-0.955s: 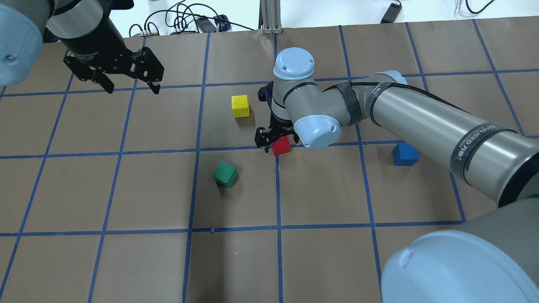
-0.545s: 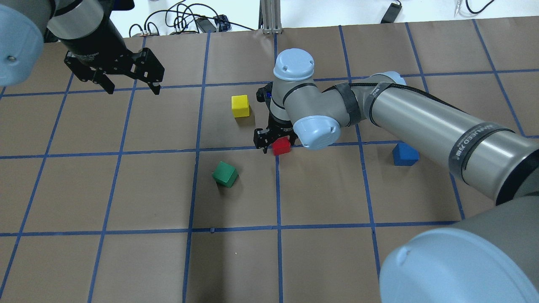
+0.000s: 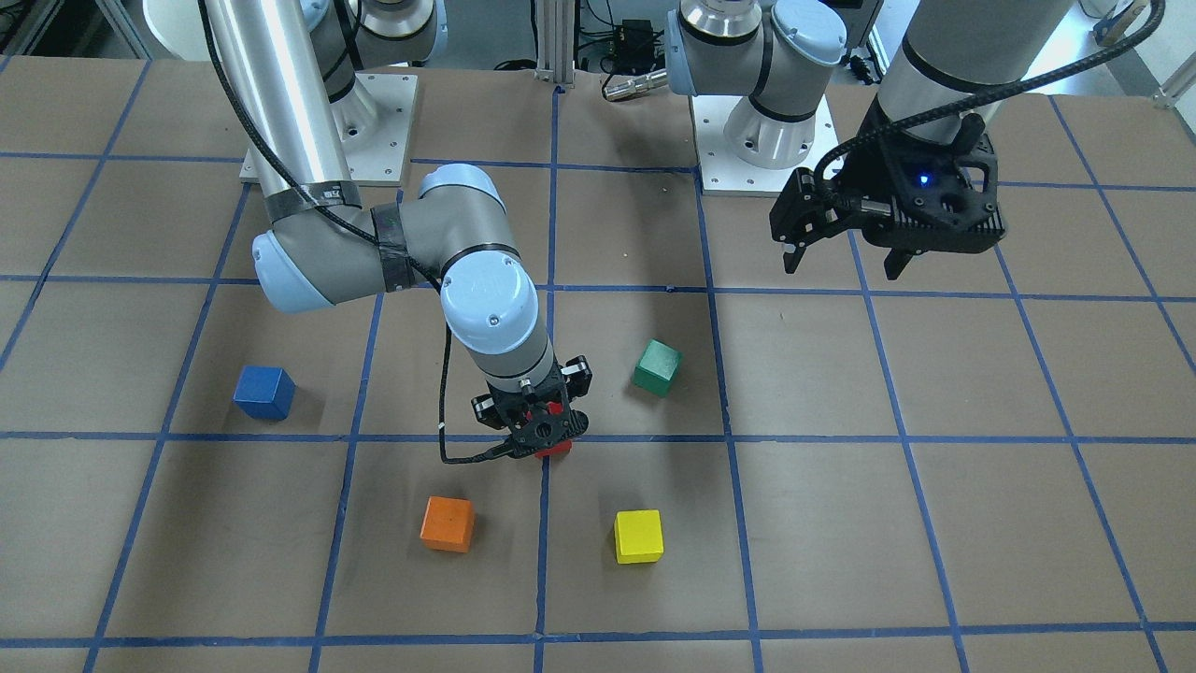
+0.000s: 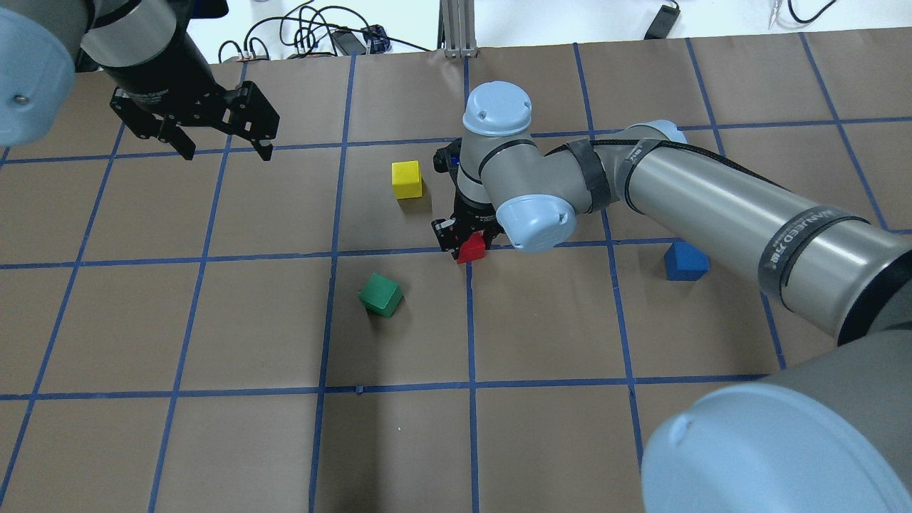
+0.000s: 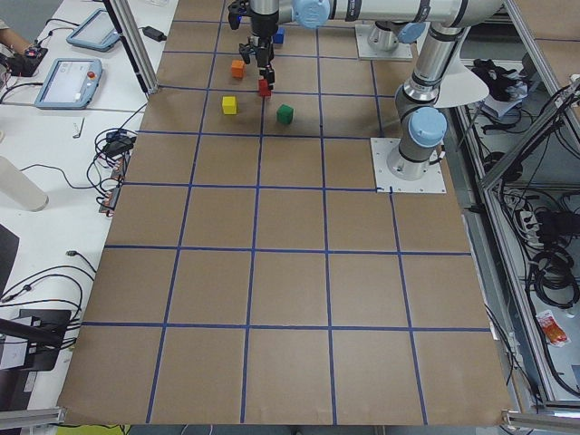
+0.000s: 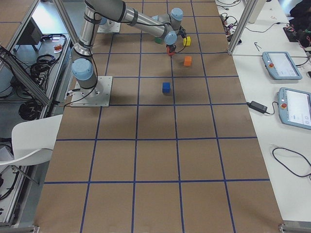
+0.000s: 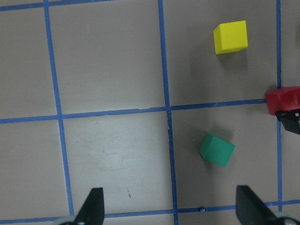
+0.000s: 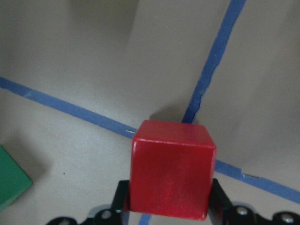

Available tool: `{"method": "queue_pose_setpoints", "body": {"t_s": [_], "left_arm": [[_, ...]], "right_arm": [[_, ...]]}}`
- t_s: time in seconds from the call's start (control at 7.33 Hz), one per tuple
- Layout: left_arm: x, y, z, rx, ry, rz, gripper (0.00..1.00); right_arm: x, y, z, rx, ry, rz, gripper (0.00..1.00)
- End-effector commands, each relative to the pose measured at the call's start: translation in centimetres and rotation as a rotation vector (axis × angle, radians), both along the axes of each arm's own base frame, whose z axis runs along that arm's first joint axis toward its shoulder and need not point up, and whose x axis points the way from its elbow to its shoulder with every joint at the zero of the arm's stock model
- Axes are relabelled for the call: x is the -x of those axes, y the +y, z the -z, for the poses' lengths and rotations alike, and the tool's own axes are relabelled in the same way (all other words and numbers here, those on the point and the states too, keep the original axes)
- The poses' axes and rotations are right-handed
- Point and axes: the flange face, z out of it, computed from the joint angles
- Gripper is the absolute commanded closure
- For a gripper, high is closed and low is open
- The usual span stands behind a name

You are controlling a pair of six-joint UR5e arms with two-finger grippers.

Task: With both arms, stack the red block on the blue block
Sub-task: 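Lift the red cube with the right gripper and carry it over the blue cube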

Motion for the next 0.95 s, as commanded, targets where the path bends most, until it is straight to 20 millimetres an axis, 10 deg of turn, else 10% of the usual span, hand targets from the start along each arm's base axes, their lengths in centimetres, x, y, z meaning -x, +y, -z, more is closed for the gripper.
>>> {"method": "queue_pose_setpoints", "body": {"t_s": [0.0,0.27,0.55,0.82], "left_arm": [[0.0,0.0,0.0,-0.001,0.000,0.000,0.00],[0.0,-0.1,0.1,-0.002,0.000,0.000,0.00],[0.1,-0.1,0.1,-0.002,0.002,0.002,0.00],[0.1,-0.1,0.1,-0.002,0.002,0.002,0.00]], "right_arm": [[0.9,-1.2,-4.2,0.025,0.006,0.019,1.00],[6.1,-2.4,-9.7,0.014,0.032,0.101,1.00],[16.9,-4.5,-12.7,0.000,0.034,0.277,1.00],[23.6,-3.8,-12.4,-0.058,0.137,0.339,1.00]]}}
